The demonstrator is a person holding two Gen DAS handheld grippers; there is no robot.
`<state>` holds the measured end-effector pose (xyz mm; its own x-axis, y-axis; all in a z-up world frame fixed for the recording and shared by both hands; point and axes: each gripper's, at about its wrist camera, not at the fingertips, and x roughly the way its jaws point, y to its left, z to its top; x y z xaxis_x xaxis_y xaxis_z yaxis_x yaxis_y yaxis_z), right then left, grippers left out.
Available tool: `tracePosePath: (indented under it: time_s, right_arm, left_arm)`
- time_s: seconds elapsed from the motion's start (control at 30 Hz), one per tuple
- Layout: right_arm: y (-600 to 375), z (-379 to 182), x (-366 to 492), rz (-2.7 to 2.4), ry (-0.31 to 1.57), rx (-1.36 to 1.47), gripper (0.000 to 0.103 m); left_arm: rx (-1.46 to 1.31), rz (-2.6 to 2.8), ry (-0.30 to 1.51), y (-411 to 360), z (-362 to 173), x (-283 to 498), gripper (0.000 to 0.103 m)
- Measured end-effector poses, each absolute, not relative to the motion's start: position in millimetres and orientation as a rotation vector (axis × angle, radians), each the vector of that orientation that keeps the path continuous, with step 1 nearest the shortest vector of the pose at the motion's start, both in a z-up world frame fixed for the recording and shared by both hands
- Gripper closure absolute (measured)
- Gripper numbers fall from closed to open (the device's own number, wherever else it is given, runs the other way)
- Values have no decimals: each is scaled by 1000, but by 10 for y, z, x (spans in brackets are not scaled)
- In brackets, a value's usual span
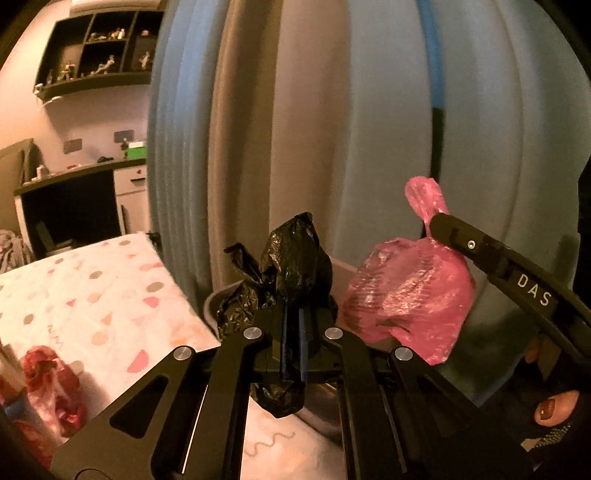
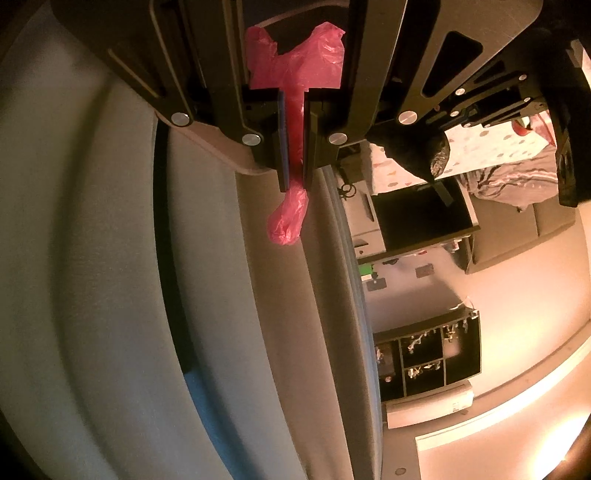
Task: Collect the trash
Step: 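Open the left gripper over the bin while the right gripper releases the pink bag, then grasp the orange-printed paper cup with the right gripper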
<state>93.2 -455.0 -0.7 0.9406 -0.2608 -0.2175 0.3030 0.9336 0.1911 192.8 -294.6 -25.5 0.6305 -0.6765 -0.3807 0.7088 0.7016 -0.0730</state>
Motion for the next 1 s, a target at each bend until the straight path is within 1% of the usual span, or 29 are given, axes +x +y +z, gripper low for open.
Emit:
tracePosePath:
  time_s: [0.1,0.13,0.17,0.2,0.23,0.27,0.3,0.33,0.4,0.47,0.5,0.57,0.73,0.83,1.0]
  right_arm:
    - [-4561,-22,971,-294,196,227,95]
    - [-4571,-34,983,-293,202,229,95]
    - [-4585,-48,997,-287,210,233,93]
    - [-4592,-48,1018,-282,217,238,83]
    - [-4600,-39,1056,-278,224,249,67]
    - [-4615,-39,1064,-278,224,258,60]
    - [-4627,-50,1057,-278,221,265,56]
    - [-4637,-56,1054,-279,223,265,56]
    - [-4645,-56,1044,-291,232,261,56]
    - [-4637,-44,1009,-293,229,260,53]
    - [-4617,-37,975,-295,224,259,50]
    - [-4590,-5,952,-293,222,258,48]
    - [-4437,22,799,-273,217,249,37]
    - [-4292,6,691,-251,223,246,33]
    - [-3935,-128,514,-162,278,242,32]
  left_arm:
    - [80,-836,419,-3003,-284,1996,99]
    - [79,-851,427,-3021,-292,2006,97]
    - [79,-863,427,-3041,-300,2014,84]
    - [79,-872,427,-3050,-309,2023,57]
    - [77,-863,427,-3050,-320,2033,41]
    - [62,-848,419,-3025,-324,2039,28]
    - [43,-850,413,-2990,-320,2048,27]
    - [37,-845,419,-2979,-312,2053,27]
    - [29,-810,430,-2932,-292,2092,21]
    - [12,-771,421,-2845,-253,2104,17]
    - [4,-753,414,-2800,-225,2093,16]
    - [-8,-721,409,-2736,-185,2079,15]
    - [-33,-634,390,-2501,-33,1914,15]
    - [-40,-587,362,-2343,43,1778,15]
    - [-27,-481,327,-1971,101,1475,15]
